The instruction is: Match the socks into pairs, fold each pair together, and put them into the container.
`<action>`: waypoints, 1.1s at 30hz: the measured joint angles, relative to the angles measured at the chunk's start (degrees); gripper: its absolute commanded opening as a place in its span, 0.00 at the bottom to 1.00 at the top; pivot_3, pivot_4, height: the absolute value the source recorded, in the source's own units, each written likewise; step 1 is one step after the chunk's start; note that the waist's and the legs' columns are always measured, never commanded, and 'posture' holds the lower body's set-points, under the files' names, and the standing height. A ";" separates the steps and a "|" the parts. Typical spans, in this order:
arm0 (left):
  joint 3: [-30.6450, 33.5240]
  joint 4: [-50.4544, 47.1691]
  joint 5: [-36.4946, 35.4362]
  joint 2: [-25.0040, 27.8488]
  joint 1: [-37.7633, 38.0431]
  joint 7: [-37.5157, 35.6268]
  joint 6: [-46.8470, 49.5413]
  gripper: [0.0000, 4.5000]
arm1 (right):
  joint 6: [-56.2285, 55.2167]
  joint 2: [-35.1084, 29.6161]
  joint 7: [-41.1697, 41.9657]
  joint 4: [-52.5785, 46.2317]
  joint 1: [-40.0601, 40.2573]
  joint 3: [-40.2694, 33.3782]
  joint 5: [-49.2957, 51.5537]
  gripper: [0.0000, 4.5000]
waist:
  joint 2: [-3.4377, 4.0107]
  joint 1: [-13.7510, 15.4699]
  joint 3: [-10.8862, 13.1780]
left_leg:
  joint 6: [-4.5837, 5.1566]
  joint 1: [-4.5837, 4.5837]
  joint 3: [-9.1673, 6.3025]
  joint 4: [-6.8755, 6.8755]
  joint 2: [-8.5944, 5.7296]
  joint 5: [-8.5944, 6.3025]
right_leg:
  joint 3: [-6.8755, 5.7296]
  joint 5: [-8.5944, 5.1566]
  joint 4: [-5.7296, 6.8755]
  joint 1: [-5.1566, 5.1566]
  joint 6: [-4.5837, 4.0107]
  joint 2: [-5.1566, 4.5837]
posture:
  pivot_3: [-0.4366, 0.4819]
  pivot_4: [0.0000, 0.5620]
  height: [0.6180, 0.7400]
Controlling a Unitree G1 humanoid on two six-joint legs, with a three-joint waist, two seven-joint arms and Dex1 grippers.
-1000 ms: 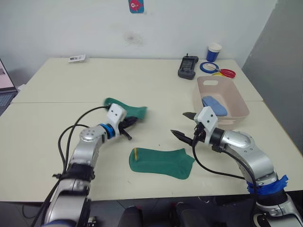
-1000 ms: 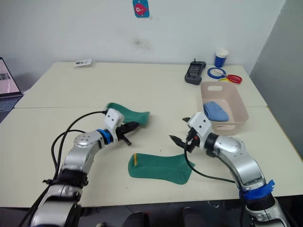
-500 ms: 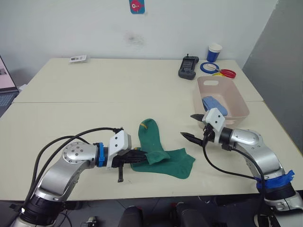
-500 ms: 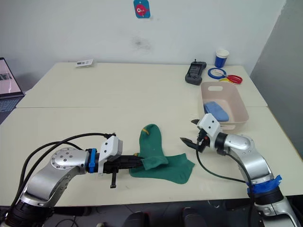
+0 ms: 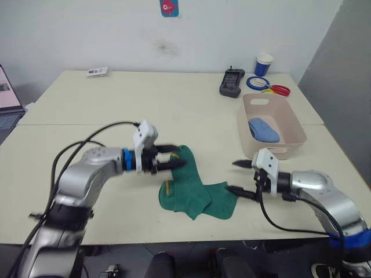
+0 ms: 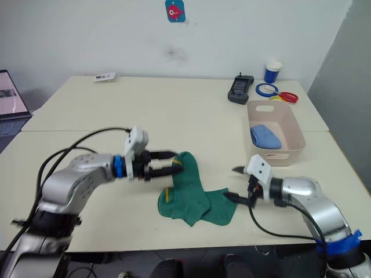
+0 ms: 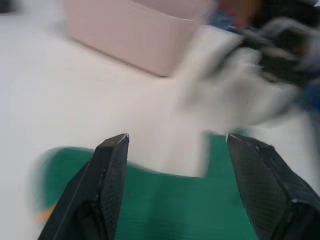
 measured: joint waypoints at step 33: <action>-3.27 31.93 18.02 -11.11 -10.11 -4.49 -19.39 0.00 | 42.24 22.21 -20.07 6.91 -8.80 -5.16 19.60 0.14 | -0.01 -0.47 -0.01 | 0.00 -0.10 0.03 0.03 0.04 0.00 | 0.02 0.01 0.05 -0.07 0.01 0.01 | 0.48 0.27 1.00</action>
